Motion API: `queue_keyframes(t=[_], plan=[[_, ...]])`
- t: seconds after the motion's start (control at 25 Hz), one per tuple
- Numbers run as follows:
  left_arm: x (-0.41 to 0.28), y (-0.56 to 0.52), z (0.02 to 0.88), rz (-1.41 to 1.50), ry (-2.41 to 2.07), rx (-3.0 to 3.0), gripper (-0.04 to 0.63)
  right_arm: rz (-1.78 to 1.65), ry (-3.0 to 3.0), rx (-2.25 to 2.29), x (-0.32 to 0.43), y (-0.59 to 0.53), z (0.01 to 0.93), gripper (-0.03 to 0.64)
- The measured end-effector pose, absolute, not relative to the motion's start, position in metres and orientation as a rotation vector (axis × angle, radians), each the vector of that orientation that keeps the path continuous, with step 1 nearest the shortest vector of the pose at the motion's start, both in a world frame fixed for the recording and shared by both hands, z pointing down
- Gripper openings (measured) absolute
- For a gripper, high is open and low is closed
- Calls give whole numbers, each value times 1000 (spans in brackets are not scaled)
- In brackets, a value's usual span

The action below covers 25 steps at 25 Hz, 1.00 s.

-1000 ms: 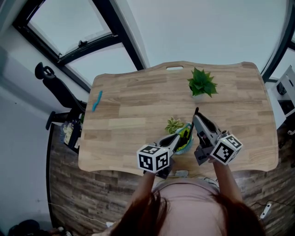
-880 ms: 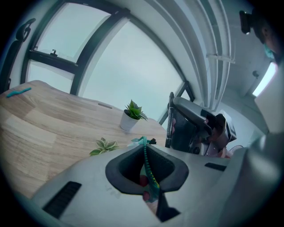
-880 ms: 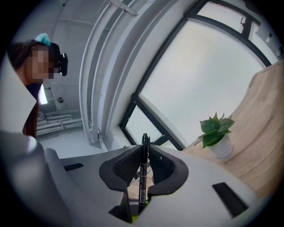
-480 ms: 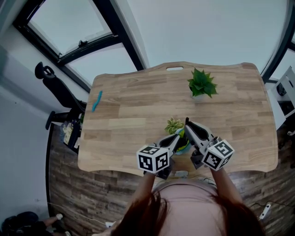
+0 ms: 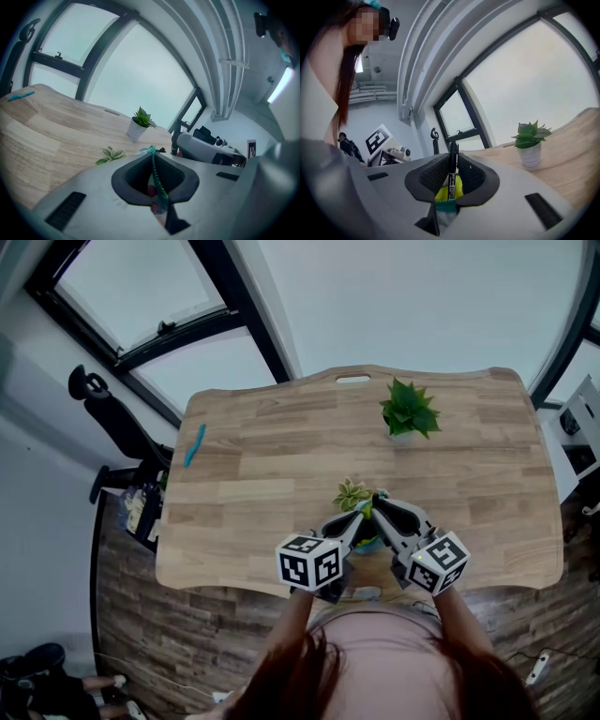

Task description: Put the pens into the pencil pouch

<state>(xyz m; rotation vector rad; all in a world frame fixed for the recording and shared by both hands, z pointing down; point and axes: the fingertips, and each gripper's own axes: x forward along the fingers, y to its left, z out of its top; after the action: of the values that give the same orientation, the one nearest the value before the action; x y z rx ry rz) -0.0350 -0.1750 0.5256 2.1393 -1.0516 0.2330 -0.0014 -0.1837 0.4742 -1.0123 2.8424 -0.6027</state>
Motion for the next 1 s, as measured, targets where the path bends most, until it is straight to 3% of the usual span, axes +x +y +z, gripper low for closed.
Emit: queue_keyframes(t=[1.0], plan=[[-41, -177, 527, 219, -1063, 2135, 14, -598, 3129, -991, -12, -163, 508, 73]])
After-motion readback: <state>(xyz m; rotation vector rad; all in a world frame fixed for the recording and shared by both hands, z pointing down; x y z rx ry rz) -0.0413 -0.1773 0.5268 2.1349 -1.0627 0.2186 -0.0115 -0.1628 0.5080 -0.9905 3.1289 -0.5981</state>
